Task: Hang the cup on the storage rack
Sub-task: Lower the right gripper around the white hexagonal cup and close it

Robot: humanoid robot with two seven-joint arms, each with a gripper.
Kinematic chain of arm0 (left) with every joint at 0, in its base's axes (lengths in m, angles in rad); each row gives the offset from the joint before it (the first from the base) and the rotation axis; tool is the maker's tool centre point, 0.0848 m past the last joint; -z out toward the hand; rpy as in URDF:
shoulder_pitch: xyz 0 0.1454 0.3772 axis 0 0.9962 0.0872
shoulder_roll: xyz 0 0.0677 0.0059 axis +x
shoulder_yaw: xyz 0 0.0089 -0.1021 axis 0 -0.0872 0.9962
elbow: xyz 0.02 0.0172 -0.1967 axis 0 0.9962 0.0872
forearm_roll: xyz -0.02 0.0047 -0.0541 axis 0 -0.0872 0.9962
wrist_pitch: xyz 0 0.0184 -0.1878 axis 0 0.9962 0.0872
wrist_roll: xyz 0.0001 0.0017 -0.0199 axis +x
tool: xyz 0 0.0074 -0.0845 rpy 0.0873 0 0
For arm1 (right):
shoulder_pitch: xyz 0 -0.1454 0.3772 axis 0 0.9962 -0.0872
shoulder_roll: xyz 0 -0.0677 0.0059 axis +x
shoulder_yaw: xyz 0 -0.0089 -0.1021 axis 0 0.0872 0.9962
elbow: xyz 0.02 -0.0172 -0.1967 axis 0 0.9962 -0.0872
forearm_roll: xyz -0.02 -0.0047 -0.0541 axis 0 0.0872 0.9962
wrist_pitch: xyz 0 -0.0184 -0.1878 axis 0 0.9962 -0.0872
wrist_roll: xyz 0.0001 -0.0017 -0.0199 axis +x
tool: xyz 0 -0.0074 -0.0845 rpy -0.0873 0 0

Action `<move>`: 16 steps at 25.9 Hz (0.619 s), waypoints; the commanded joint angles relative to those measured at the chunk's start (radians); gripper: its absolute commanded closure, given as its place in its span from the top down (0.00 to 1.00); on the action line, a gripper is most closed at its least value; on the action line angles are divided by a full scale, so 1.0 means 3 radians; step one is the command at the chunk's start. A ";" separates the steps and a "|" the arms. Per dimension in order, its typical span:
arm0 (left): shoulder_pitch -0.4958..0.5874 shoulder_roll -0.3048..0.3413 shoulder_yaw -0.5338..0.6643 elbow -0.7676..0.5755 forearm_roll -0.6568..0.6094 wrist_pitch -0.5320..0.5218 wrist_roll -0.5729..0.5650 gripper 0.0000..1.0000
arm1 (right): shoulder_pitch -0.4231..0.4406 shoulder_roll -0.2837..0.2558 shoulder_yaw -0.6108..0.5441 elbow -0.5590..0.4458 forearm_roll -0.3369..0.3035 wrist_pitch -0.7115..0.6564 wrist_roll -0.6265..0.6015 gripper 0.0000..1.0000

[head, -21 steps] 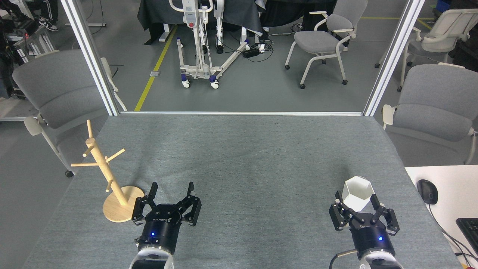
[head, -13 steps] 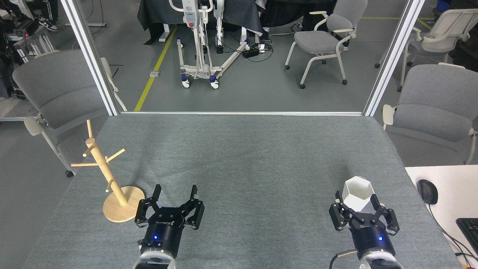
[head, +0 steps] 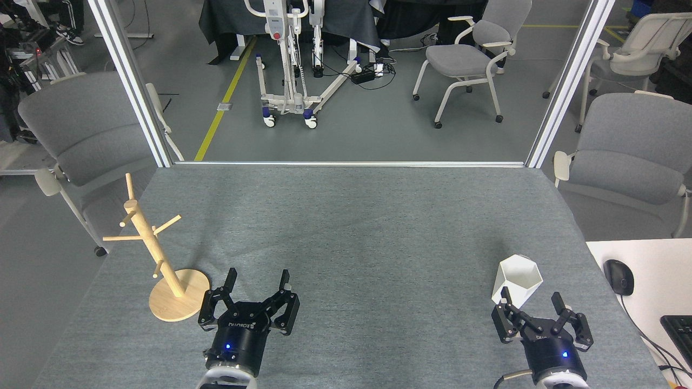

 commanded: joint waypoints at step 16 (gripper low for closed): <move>-0.0029 -0.0014 -0.0001 0.0084 -0.0001 0.0006 0.0004 0.99 | -0.0439 -0.0106 -0.0008 0.0796 0.0012 0.0026 -0.0258 1.00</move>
